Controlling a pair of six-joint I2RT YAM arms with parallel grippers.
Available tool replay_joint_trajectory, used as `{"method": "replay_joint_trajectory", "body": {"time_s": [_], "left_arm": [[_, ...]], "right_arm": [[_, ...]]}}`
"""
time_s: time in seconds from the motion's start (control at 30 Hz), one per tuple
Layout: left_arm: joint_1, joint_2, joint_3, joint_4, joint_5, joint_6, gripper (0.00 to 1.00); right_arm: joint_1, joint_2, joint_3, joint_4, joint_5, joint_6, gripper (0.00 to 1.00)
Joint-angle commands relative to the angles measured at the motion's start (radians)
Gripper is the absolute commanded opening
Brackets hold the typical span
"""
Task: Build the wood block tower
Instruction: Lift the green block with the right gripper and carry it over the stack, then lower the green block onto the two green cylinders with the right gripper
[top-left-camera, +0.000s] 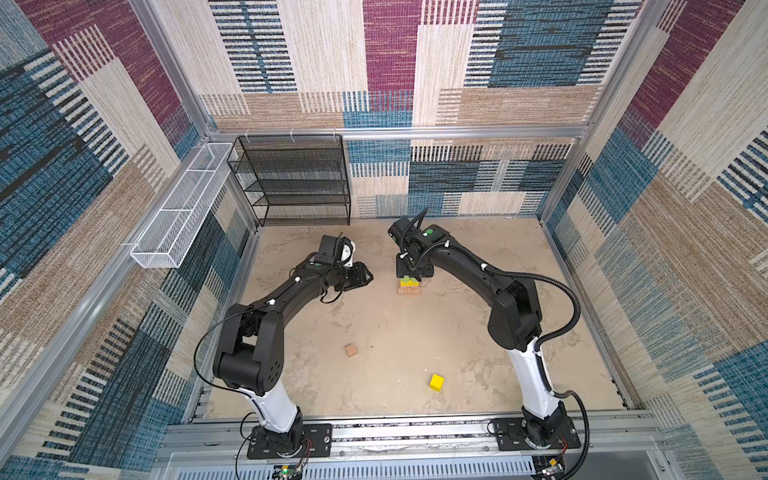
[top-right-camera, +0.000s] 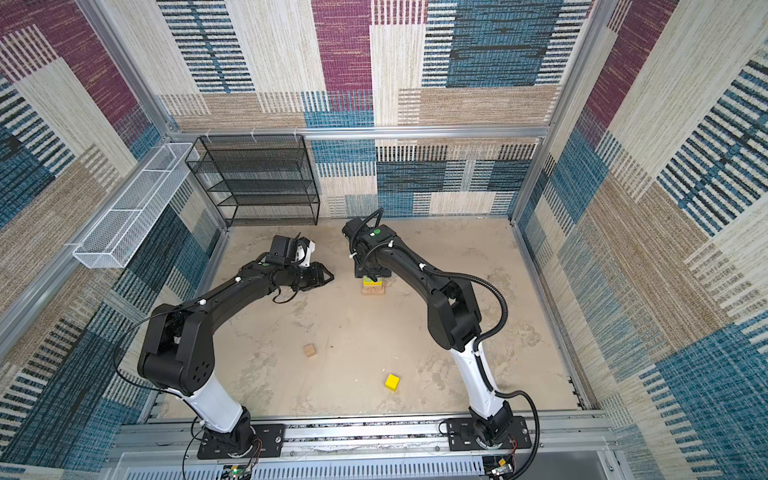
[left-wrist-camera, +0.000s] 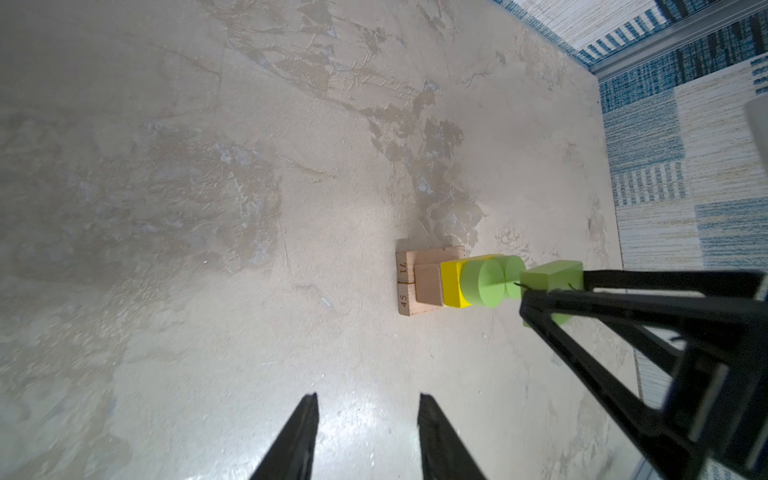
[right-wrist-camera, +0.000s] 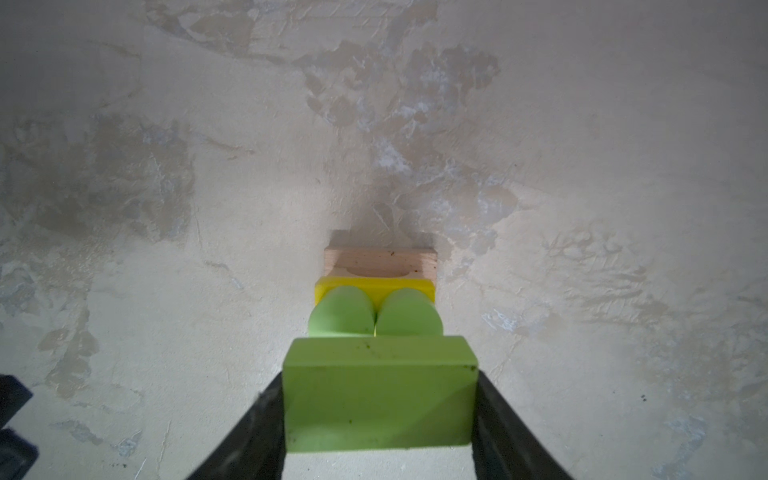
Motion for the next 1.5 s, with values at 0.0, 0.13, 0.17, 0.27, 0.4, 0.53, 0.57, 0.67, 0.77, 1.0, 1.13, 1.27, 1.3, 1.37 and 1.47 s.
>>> {"method": "replay_joint_trajectory", "body": {"time_s": [0.0, 0.13, 0.17, 0.27, 0.4, 0.53, 0.57, 0.67, 0.77, 1.0, 1.13, 1.27, 1.3, 1.37, 1.47], "left_arm": [[0.003, -0.006, -0.002, 0.017, 0.020, 0.008, 0.44], [0.006, -0.005, -0.004, 0.020, 0.023, 0.007, 0.44], [0.007, -0.004, -0.004, 0.020, 0.023, 0.007, 0.44], [0.008, -0.001, -0.004, 0.021, 0.026, 0.007, 0.44], [0.011, -0.001, -0.006, 0.022, 0.029, 0.005, 0.44], [0.013, -0.004, -0.009, 0.024, 0.031, 0.005, 0.44], [0.013, -0.003, -0.009, 0.025, 0.032, 0.004, 0.44], [0.014, -0.003, -0.010, 0.025, 0.032, 0.004, 0.44], [0.014, -0.004, -0.010, 0.025, 0.035, 0.003, 0.44], [0.017, -0.005, -0.013, 0.028, 0.035, 0.002, 0.44], [0.017, -0.005, -0.014, 0.028, 0.037, 0.002, 0.44], [0.019, -0.008, -0.016, 0.029, 0.037, 0.001, 0.44], [0.019, -0.007, -0.016, 0.030, 0.037, 0.001, 0.44], [0.020, -0.008, -0.017, 0.029, 0.037, 0.001, 0.44], [0.021, -0.007, -0.017, 0.031, 0.038, 0.001, 0.44]], "right_arm": [[0.002, 0.017, 0.029, -0.024, 0.019, -0.006, 0.58], [0.003, 0.039, 0.051, -0.043, 0.027, -0.016, 0.58], [0.002, 0.043, 0.056, -0.045, 0.025, -0.017, 0.59], [0.002, 0.059, 0.075, -0.059, 0.024, -0.023, 0.59], [0.003, 0.062, 0.084, -0.068, 0.035, -0.023, 0.60], [0.004, 0.066, 0.088, -0.069, 0.032, -0.023, 0.60], [0.004, 0.068, 0.090, -0.069, 0.032, -0.023, 0.60], [0.004, 0.075, 0.095, -0.069, 0.026, -0.025, 0.60], [0.005, 0.076, 0.098, -0.069, 0.027, -0.024, 0.61], [0.007, 0.083, 0.102, -0.065, 0.026, -0.023, 0.61], [0.008, 0.084, 0.106, -0.065, 0.025, -0.024, 0.61], [0.012, 0.088, 0.108, -0.064, 0.027, -0.022, 0.61], [0.012, 0.089, 0.111, -0.063, 0.027, -0.023, 0.61], [0.012, 0.091, 0.113, -0.064, 0.025, -0.022, 0.62], [0.013, 0.096, 0.118, -0.066, 0.023, -0.022, 0.62]]}}
